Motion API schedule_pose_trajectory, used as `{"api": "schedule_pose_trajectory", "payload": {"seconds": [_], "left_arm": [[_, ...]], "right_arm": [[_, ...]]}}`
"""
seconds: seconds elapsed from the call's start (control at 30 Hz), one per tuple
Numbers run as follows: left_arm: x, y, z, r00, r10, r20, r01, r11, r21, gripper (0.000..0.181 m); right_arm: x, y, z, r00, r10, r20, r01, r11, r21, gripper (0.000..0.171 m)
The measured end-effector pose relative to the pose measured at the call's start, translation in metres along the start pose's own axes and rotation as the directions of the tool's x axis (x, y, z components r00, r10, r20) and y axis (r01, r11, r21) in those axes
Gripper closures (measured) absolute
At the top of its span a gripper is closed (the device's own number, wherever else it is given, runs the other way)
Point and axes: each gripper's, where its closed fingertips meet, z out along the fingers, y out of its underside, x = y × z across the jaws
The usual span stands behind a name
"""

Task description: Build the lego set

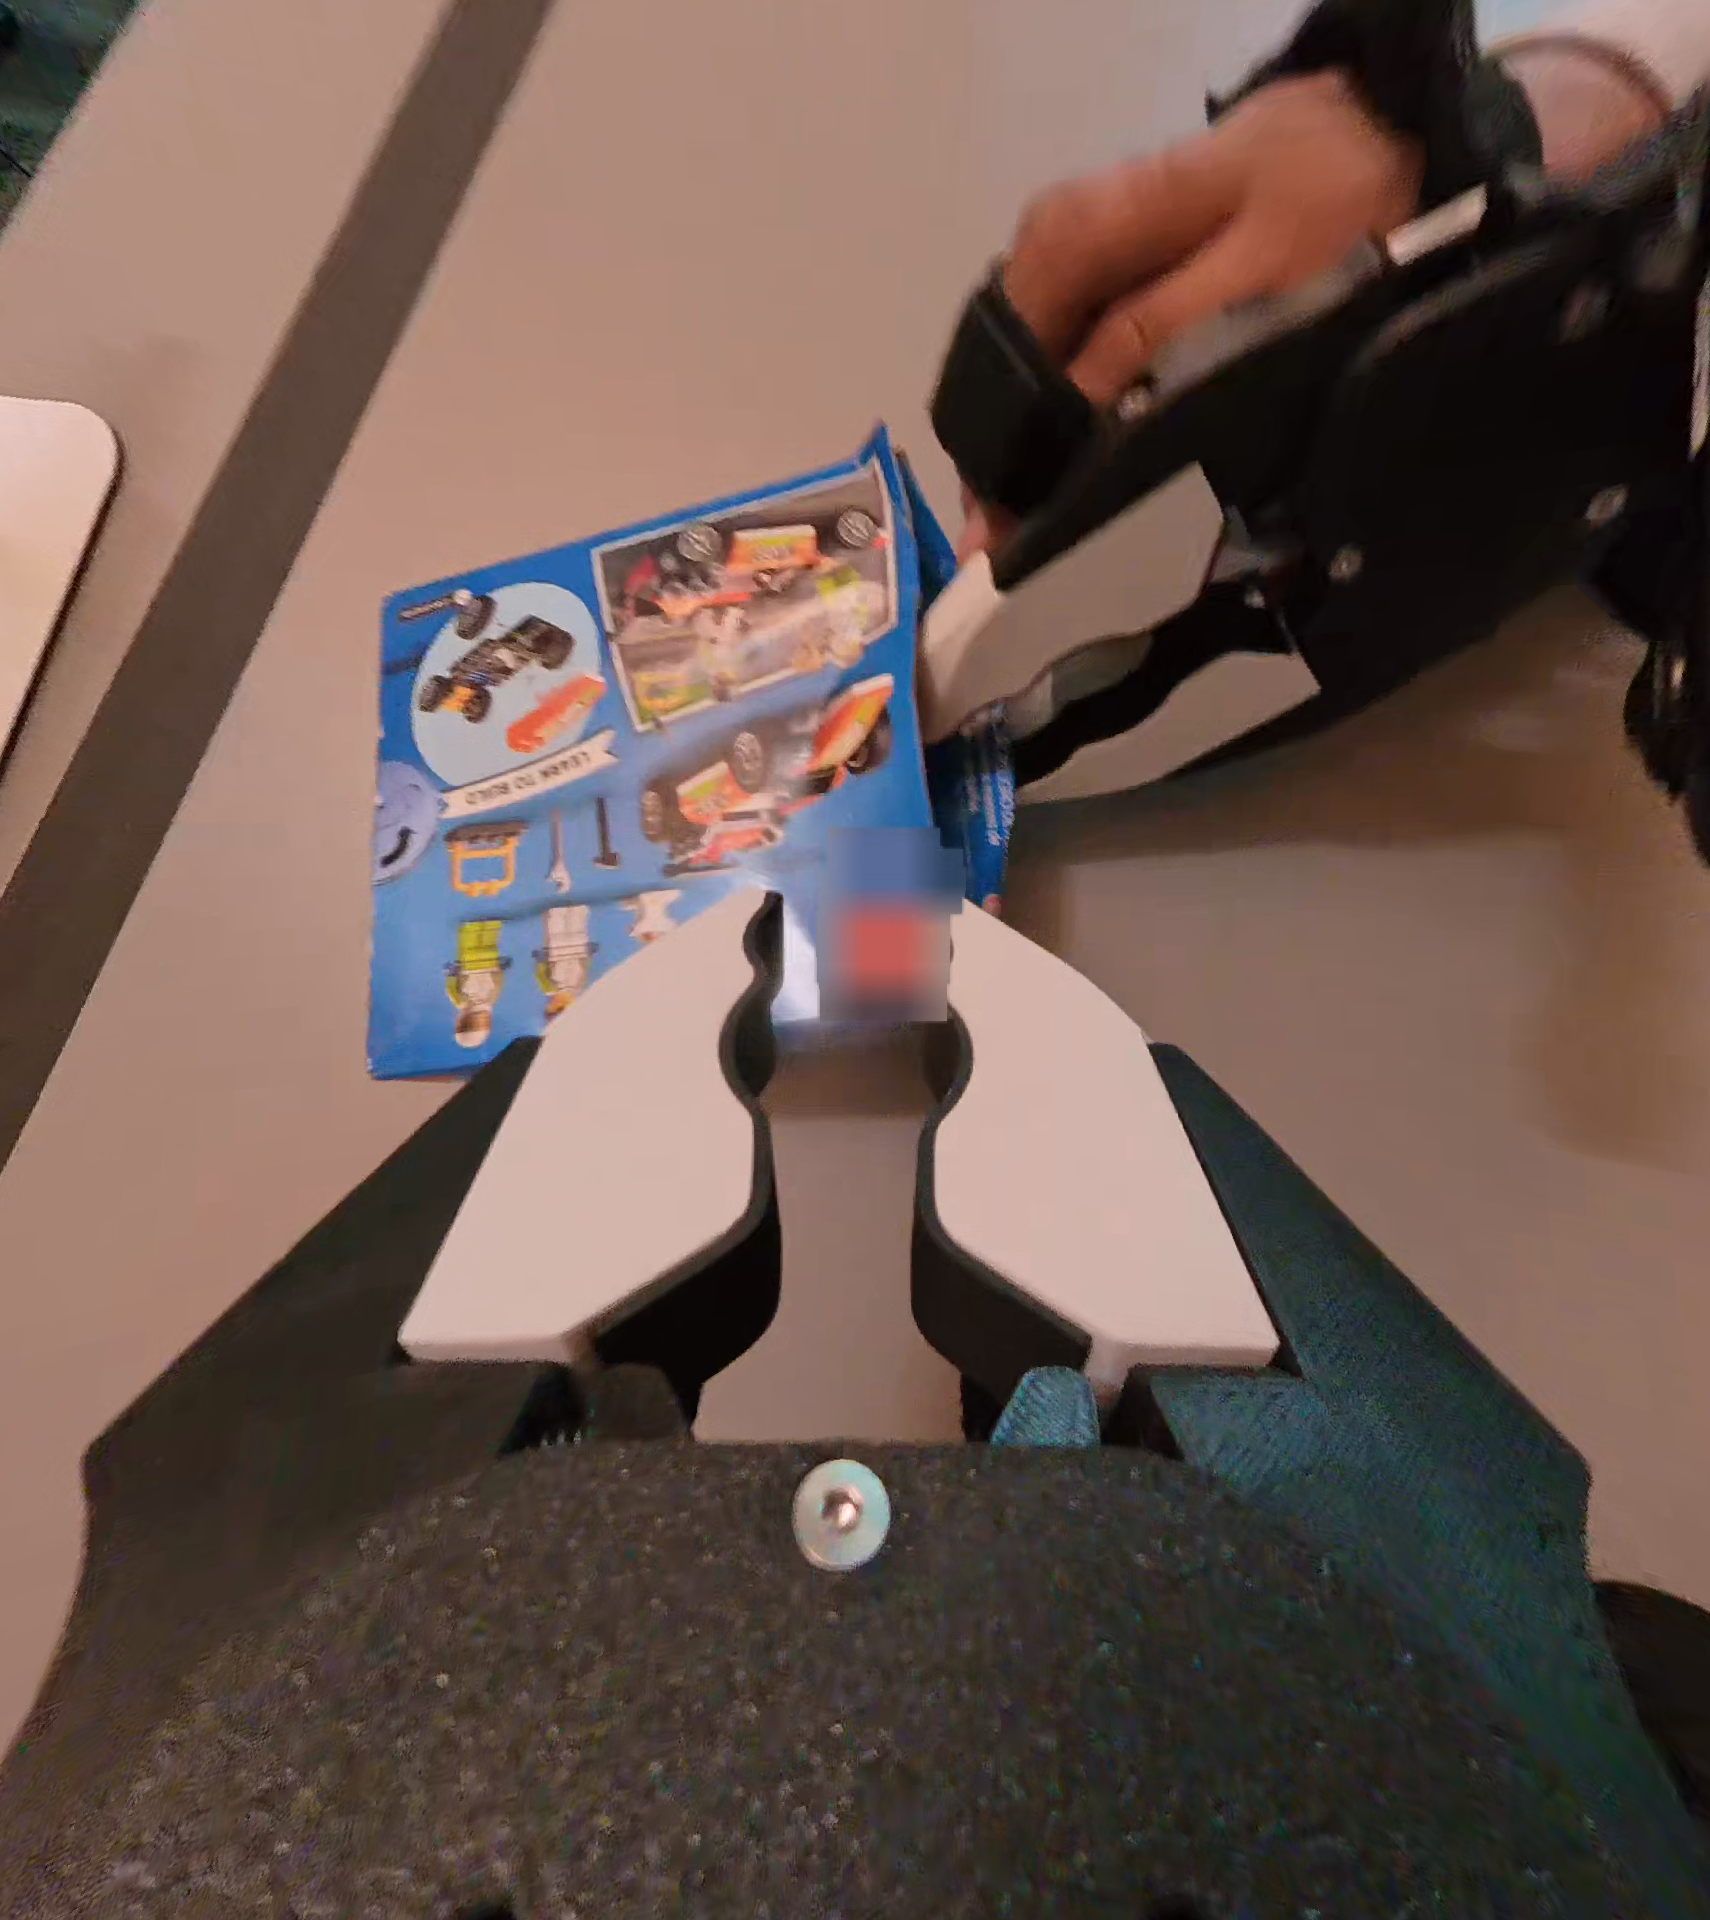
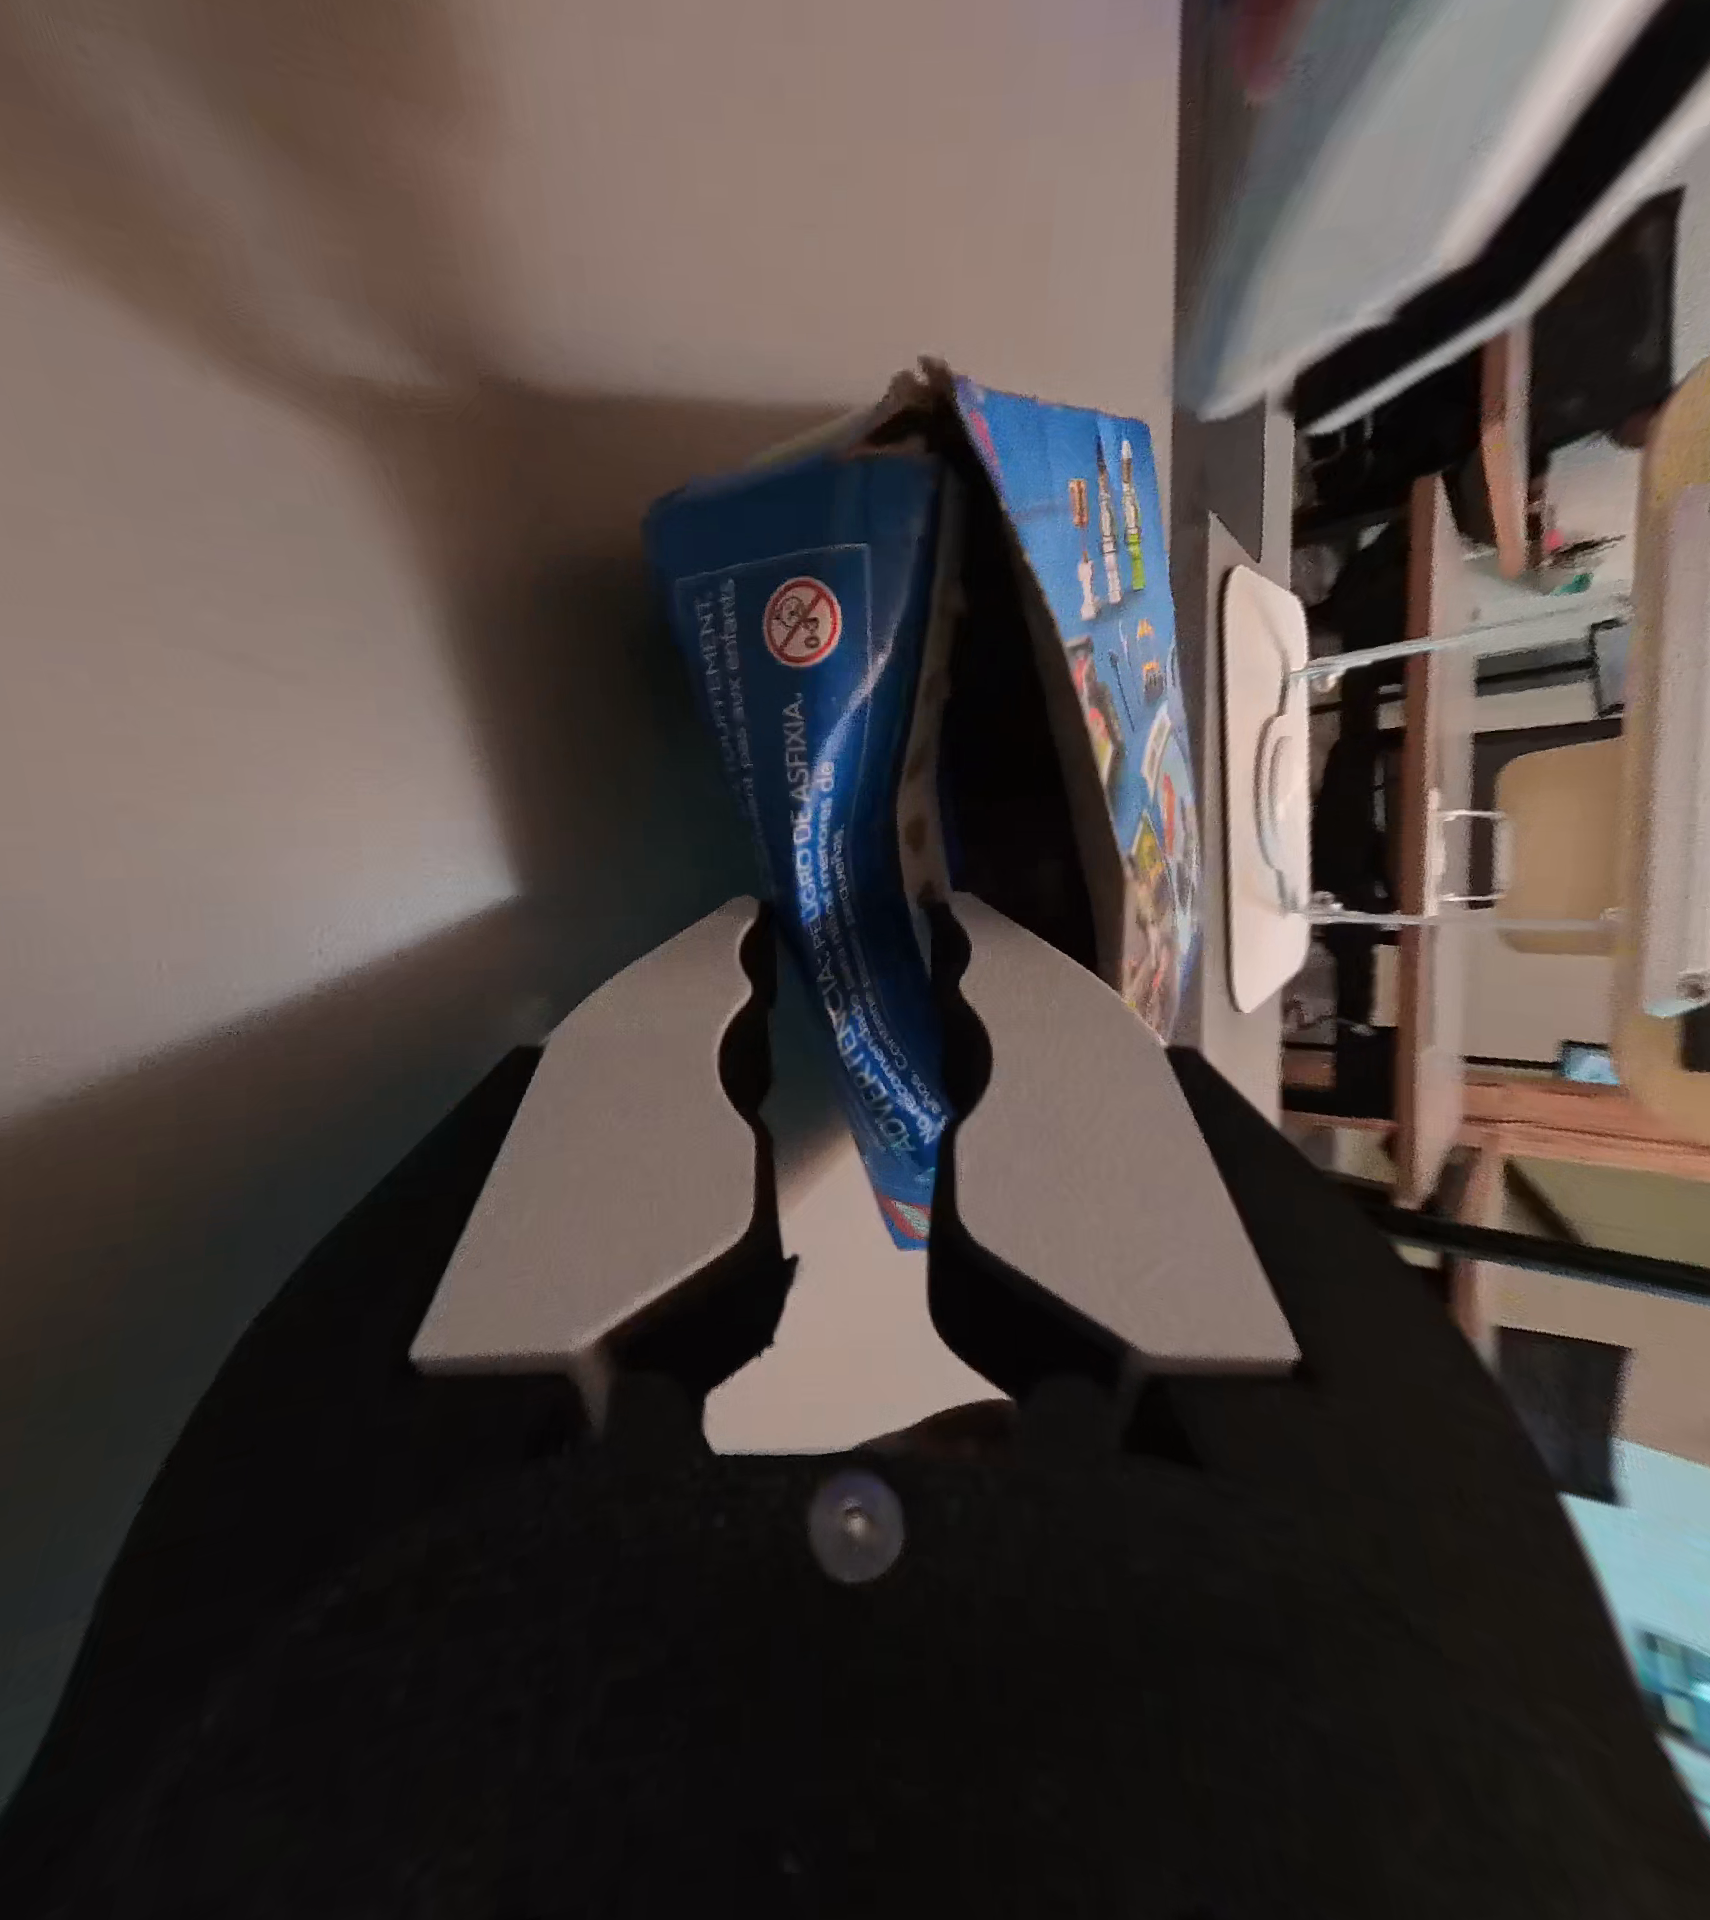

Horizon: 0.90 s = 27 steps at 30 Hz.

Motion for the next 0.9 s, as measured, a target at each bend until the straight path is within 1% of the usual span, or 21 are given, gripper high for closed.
{"api": "schedule_pose_trajectory", "payload": {"seconds": [0.07, 0.13, 0.2, 0.23, 0.33, 0.4, 0.5, 0.6, 0.7, 0.8, 0.9], "left_arm": [[0.002, 0.004, 0.007, 0.999, 0.030, 0.037, -0.028, 0.998, -0.049, 0.152], [-0.004, 0.013, 0.016, 0.992, 0.083, 0.100, -0.068, 0.988, -0.139, 0.149], [-0.004, 0.021, 0.024, 0.983, 0.137, 0.125, -0.109, 0.972, -0.208, 0.150], [-0.006, 0.023, 0.027, 0.975, 0.162, 0.153, -0.124, 0.965, -0.232, 0.152], [-0.015, 0.033, 0.036, 0.950, 0.228, 0.213, -0.154, 0.937, -0.314, 0.174], [-0.016, 0.031, 0.041, 0.945, 0.238, 0.223, -0.166, 0.939, -0.301, 0.178], [-0.018, 0.022, 0.042, 0.966, 0.150, 0.212, -0.099, 0.967, -0.234, 0.180], [-0.018, 0.021, 0.042, 0.974, 0.106, 0.201, -0.063, 0.976, -0.209, 0.180], [-0.014, 0.015, 0.039, 0.988, 0.028, 0.154, -0.003, 0.987, -0.158, 0.180], [-0.015, 0.013, 0.034, 0.993, -0.030, 0.118, 0.044, 0.992, -0.118, 0.180], [-0.013, 0.014, 0.032, 0.995, -0.082, 0.057, 0.087, 0.992, -0.087, 0.180]], "right_arm": [[0.003, -0.005, -0.001, 0.996, 0.087, 0.027, -0.088, 0.995, 0.034, 0.142], [0.004, -0.009, -0.001, 0.983, 0.169, 0.068, -0.173, 0.983, 0.058, 0.141], [0.003, -0.010, 0.001, 0.968, 0.228, 0.108, -0.235, 0.970, 0.063, 0.139], [0.002, -0.010, 0.002, 0.958, 0.257, 0.126, -0.267, 0.961, 0.068, 0.140], [0.001, -0.008, 0.006, 0.927, 0.337, 0.167, -0.352, 0.933, 0.076, 0.141], [0.001, -0.007, 0.008, 0.895, 0.397, 0.204, -0.418, 0.905, 0.074, 0.141], [0.003, -0.013, 0.012, 0.859, 0.460, 0.227, -0.488, 0.869, 0.085, 0.137], [0.006, -0.024, 0.017, 0.835, 0.504, 0.222, -0.534, 0.839, 0.105, 0.132], [0.006, -0.035, 0.024, 0.823, 0.523, 0.220, -0.555, 0.823, 0.121, 0.128], [0.009, -0.044, 0.027, 0.787, 0.570, 0.236, -0.607, 0.783, 0.134, 0.126], [0.006, -0.049, 0.028, 0.782, 0.557, 0.279, -0.604, 0.788, 0.121, 0.128]]}}
